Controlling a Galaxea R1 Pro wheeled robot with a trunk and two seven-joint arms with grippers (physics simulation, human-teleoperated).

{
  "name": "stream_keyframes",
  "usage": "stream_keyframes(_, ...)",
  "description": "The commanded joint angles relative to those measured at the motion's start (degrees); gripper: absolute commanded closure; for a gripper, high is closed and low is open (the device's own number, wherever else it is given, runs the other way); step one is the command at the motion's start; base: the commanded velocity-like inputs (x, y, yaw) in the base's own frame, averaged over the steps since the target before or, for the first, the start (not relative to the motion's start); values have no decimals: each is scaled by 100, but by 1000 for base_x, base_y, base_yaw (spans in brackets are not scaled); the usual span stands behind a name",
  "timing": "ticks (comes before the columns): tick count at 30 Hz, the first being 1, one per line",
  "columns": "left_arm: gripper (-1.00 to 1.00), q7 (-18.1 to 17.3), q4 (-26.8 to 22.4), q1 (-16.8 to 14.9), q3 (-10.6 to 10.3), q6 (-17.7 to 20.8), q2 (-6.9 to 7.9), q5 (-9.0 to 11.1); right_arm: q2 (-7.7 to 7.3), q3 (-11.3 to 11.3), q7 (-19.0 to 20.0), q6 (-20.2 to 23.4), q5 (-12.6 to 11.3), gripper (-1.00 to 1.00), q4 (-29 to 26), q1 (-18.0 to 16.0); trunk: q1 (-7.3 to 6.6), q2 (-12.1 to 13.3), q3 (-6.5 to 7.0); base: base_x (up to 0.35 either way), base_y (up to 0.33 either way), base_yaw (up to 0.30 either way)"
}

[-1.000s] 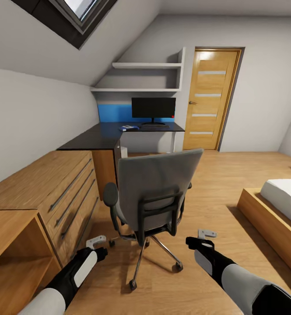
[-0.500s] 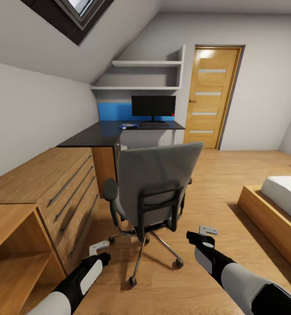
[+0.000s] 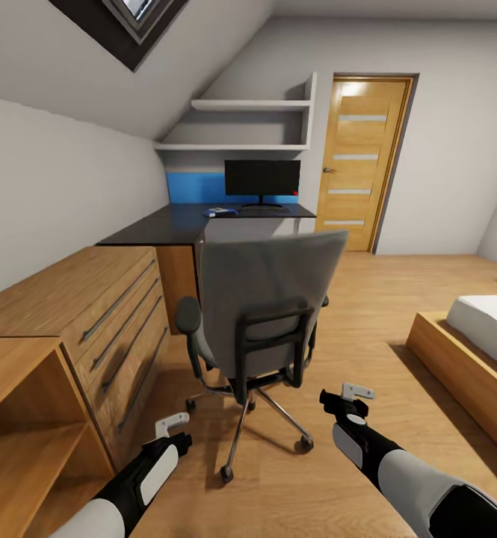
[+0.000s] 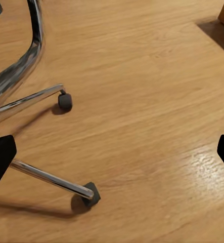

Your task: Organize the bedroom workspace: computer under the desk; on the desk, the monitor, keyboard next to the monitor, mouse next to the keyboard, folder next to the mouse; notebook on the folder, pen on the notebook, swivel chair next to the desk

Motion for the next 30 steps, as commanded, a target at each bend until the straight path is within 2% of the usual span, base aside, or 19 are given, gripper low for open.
stream_keyframes(1,-100,48,-10,-4,-34,16,5,40,-4,49,-24,-20,-60,-100,-7,-3,21,-44,-24,0,0,0)
stream_keyframes(27,-100,48,-3,-3,-30,12,12,32,-7,40,-16,-68,-62,-100,-7,-3,593,-1087,-491,0,0,0)
stream_keyframes(30,-100,48,-2,-3,-32,12,13,32,-7,40,-16,-72,-62,-100,-7,-1,593,-1087,-491,0,0,0)
